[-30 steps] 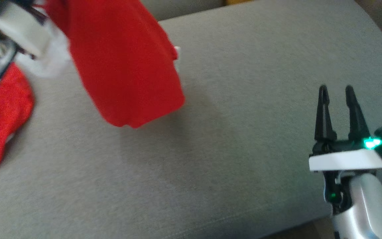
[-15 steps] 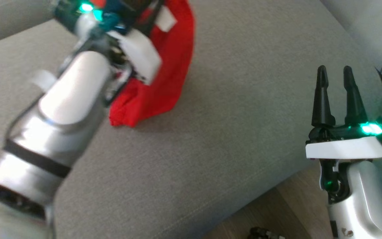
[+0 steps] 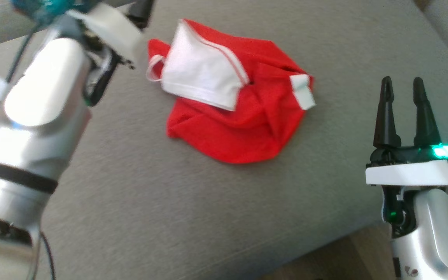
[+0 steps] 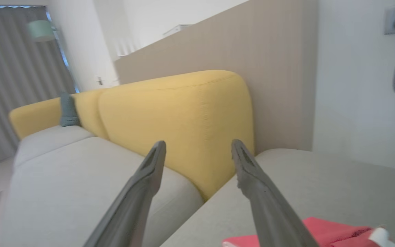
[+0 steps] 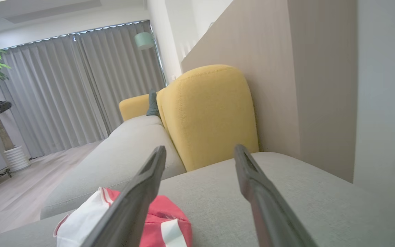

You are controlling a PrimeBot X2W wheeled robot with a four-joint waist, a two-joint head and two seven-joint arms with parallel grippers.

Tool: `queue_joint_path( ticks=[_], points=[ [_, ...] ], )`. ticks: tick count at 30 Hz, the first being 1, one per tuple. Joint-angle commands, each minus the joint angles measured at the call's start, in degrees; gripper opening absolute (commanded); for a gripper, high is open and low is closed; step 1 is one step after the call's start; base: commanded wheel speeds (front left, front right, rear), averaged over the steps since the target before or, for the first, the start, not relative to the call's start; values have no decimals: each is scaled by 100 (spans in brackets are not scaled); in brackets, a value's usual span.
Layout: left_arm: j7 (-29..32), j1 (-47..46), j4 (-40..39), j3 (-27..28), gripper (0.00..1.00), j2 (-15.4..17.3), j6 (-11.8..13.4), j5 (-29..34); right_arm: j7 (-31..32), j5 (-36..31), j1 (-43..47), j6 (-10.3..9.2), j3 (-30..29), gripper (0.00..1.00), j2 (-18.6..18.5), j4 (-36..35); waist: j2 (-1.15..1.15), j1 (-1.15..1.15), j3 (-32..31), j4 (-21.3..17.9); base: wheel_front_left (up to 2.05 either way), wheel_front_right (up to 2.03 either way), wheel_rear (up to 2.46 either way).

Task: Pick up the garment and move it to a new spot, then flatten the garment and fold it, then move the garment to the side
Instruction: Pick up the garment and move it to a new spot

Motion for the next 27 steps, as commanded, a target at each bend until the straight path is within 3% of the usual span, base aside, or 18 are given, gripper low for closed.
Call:
queue_joint_path(
  ticks=[1,7,12,20,27],
  points=[
    [-50,-133,-224,279,100,313,64,-20,-36,-103,-145,-4,62,100,-30,-171,0,0,-164,507,0,0,0],
    [-75,992,-956,726,100,703,288,-60,-36,-504,-30,-4,-41,100,-30,-68,0,0,-427,1473,0,0,0],
    [-76,2460,-1876,1192,100,754,622,11,-36,-787,105,-4,-115,100,-30,87,0,0,-669,2122,0,0,0],
    [-77,4647,-3124,1961,100,156,1012,341,-36,-986,381,-4,-159,100,-30,345,0,0,-930,2620,0,0,0],
    [-77,5268,-3456,2417,100,-423,747,757,-36,-1345,352,-4,-135,100,-30,521,0,0,-904,2836,0,0,0]
  ],
)
